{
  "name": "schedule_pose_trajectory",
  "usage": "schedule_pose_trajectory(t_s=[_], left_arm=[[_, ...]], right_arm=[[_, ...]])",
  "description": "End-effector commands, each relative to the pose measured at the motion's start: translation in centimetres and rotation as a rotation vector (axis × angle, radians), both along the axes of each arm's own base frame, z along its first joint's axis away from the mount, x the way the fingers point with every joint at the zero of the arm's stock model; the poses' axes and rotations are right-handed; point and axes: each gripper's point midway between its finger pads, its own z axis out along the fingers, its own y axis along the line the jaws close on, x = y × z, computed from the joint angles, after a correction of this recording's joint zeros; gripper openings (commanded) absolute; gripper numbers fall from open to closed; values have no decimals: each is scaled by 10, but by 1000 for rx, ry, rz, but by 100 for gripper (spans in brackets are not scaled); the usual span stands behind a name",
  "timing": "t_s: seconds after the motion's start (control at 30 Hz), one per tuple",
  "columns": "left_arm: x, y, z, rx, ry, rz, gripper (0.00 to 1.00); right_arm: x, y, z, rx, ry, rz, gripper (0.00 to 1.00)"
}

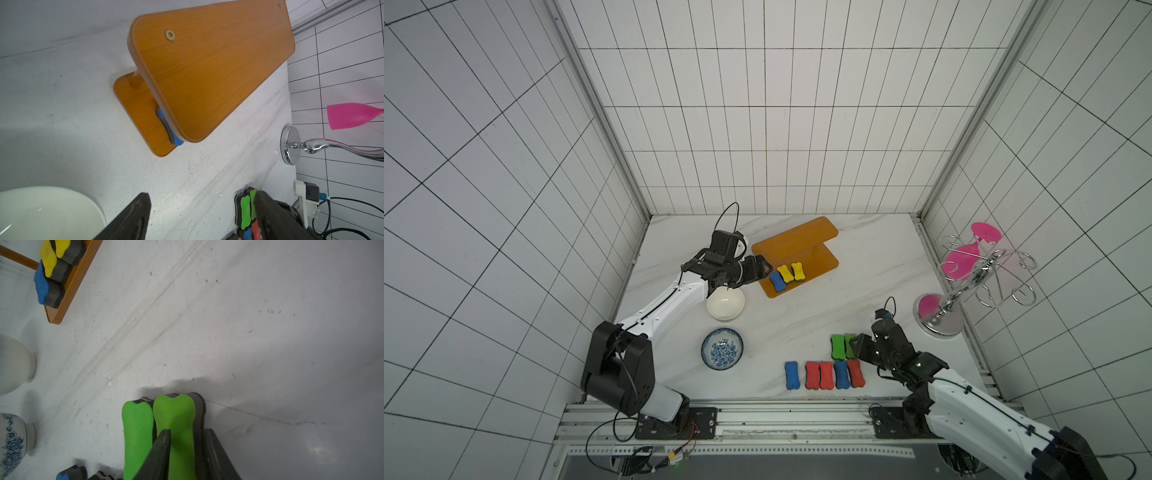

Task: Remove the whiteboard erasers from the shelf
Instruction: Adjust the whiteboard eraser at the center of the board, then pick up the whiteboard eraser from the shelf.

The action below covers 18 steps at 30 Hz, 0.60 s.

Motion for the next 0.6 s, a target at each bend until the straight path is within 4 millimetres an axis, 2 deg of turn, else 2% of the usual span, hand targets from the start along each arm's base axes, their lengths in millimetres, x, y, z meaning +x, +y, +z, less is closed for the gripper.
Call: schedule_pose_trajectory(t_s=[0.0, 0.13, 0.27, 0.43, 0.57], left_arm=[[7, -3, 6, -1, -24, 0, 82], [10, -2, 6, 2, -27, 7, 82], [18, 0, 9, 3, -35, 23, 82], [33, -4, 13, -6, -31, 38, 81], [42, -5, 8, 8, -19, 46, 79]], right_arm=[[-3, -4, -4, -18, 9, 6, 32], [2, -6, 11, -27, -28, 9, 32], [24, 9, 47, 23, -113, 35, 32], [79, 64, 87, 170, -196, 138, 33], [132, 101, 104, 280, -258, 194, 32]])
